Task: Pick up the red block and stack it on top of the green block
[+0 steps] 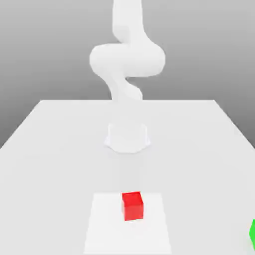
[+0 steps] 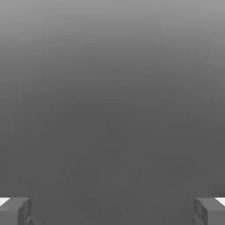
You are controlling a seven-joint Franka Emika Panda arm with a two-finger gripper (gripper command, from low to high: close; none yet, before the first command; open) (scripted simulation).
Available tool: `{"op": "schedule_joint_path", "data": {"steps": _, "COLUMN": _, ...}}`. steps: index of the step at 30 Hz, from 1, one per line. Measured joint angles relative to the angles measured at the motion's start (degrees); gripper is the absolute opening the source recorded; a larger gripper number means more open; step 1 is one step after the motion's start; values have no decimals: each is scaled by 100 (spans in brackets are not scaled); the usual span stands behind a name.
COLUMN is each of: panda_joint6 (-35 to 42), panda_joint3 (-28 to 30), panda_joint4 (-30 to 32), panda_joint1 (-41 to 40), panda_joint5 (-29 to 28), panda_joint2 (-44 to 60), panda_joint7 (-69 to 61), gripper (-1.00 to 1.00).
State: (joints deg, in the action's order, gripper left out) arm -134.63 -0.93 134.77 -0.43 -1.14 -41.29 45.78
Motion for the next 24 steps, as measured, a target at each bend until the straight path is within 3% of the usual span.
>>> {"op": "schedule_joint_path", "data": {"steps": 11, "panda_joint6": -1445, "panda_joint3": -145, "panda_joint4": 1469, "panda_joint1": -101, "panda_joint5": -398, "panda_joint2": 2379, "panda_joint7": -156, "gripper": 0}}
{"op": "schedule_joint_path", "data": {"steps": 18, "panda_joint6": -2384, "panda_joint3": -97, "panda_joint4": 2409, "panda_joint1": 30, "panda_joint5": -33, "panda_joint2": 3856, "panda_joint7": -702, "gripper": 0}}
{"op": "schedule_joint_path", "data": {"steps": 24, "panda_joint6": -3378, "panda_joint3": -73, "panda_joint4": 2412, "panda_joint1": 52, "panda_joint5": 21, "panda_joint2": 5068, "panda_joint7": -774, "gripper": 0}}
